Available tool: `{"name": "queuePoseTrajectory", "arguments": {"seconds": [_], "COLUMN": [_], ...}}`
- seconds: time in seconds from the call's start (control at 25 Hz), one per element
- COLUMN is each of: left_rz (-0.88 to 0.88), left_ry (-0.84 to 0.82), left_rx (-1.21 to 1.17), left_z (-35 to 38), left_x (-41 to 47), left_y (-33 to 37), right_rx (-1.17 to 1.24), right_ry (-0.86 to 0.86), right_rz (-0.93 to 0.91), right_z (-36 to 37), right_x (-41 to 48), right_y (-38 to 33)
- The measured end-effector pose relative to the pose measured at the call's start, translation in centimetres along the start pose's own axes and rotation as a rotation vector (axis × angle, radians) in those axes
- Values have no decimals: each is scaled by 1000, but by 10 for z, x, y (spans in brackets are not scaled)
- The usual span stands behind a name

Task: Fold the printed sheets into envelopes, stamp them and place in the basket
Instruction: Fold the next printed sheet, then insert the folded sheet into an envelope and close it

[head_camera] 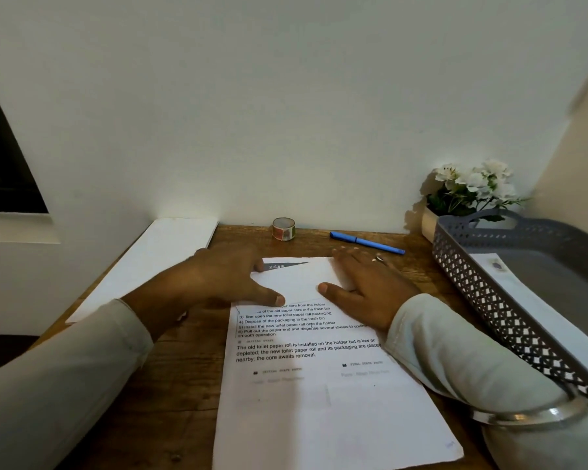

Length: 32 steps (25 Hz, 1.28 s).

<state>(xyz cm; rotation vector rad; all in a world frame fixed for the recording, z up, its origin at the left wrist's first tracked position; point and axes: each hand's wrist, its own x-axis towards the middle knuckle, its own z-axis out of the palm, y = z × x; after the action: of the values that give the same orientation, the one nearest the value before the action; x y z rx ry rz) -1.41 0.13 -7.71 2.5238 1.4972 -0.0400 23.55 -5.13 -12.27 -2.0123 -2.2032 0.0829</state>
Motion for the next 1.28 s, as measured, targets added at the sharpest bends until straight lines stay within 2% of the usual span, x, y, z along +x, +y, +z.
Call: {"name": "queuePoseTrajectory", "arguments": {"seconds": [0.12,0.36,0.6,0.76,0.88,0.96,1.04,1.16,1.28], "left_rz": [20,32,28,134,208,211,181,139,187], "left_ry": [-28,3,-72,159,377,547,679,674,556], "left_rx": [-115,-185,-306,-423,-515,-707,-992,-1184,-1288], "left_z": [0,1,5,-2,-17,-26,-33,-35,-29], "left_x": [4,5,9,7,1,-1,-2,-5,-8], "left_y": [-4,-7,-11,-14,-12,-12,-14,-10,6], "right_rx": [39,51,76,150,215,407,710,1007,1006], "right_ry": [17,-56,-43,93,304,421,370,157,161], "right_rz": [-76,-144,-140,-121,-132,-106,-89,-144,-169], "right_z": [-5,-4,-7,-10,-18,-23,-28,-31,-32], "right_x": [-4,-5,-7,-5,-3,2,6,5,2], "right_y": [-9,-24,-26,-17,-10,-3,-3,-11,-25]}}
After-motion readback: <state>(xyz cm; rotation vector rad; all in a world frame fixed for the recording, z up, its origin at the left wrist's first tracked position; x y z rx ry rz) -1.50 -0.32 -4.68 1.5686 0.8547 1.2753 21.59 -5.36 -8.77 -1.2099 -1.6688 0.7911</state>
